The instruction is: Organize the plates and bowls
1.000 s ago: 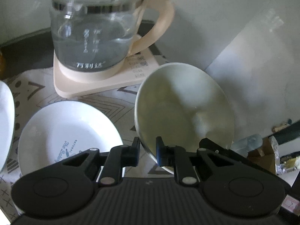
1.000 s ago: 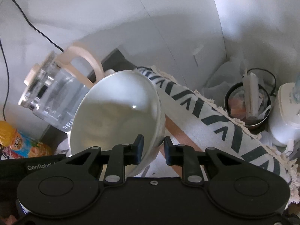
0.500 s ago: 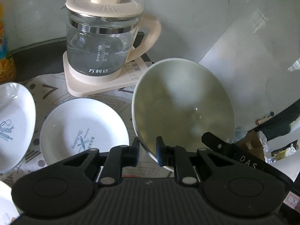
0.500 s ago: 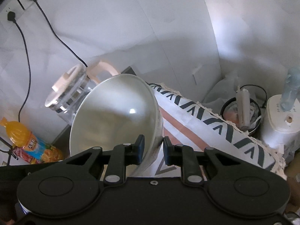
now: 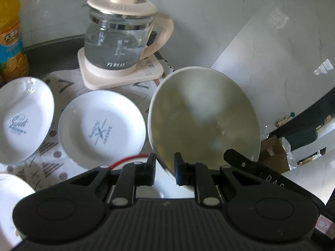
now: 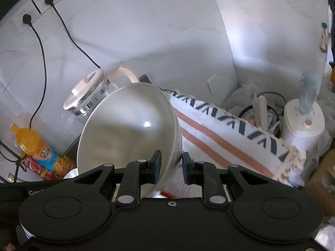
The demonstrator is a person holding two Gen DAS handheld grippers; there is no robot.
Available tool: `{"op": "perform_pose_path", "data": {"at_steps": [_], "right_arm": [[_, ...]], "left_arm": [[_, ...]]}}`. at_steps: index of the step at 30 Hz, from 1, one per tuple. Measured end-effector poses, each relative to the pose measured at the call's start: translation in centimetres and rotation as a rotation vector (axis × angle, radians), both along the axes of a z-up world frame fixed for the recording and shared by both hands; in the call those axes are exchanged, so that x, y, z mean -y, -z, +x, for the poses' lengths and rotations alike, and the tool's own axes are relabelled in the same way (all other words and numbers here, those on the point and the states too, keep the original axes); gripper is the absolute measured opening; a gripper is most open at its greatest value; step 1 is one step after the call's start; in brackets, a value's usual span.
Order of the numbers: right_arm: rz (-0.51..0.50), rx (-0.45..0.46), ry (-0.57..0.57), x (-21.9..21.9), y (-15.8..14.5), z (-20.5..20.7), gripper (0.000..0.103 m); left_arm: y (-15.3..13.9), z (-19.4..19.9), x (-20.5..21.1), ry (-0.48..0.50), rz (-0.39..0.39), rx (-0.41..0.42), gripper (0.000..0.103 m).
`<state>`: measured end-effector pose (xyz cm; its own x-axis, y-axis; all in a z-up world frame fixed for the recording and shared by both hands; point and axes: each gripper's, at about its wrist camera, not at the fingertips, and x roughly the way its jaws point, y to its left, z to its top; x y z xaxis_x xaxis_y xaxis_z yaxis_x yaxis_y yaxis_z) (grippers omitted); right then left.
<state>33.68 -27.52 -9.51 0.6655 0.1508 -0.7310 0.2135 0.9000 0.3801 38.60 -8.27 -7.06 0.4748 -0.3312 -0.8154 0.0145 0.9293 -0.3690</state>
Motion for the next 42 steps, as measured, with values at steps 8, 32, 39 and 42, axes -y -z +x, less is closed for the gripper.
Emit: {"op": "perform_pose_path", "data": {"at_steps": [8, 32, 39, 42], "right_arm": [[-0.001, -0.007, -0.001, -1.7, -0.3, -3.2, 0.02], [-0.005, -0.119, 0.02, -4.4, 2.7, -8.9, 0.02], [-0.027, -0.139, 0.009, -4.4, 3.4, -8.6, 0.02], [-0.042, -0.143, 0.001, -4.5, 3.5, -8.3, 0.02]], "left_arm": [[0.1, -3.1, -1.9, -0.001, -0.009, -0.017, 0.016], [2.9, -8.1, -4.5, 0.002, -0.04, -0.106, 0.018], [3.6, -8.2, -4.5, -0.015, -0.055, -0.121, 0.019], [3.7, -8.1, -4.6, -0.028, -0.053, -0.126, 0.019]]}}
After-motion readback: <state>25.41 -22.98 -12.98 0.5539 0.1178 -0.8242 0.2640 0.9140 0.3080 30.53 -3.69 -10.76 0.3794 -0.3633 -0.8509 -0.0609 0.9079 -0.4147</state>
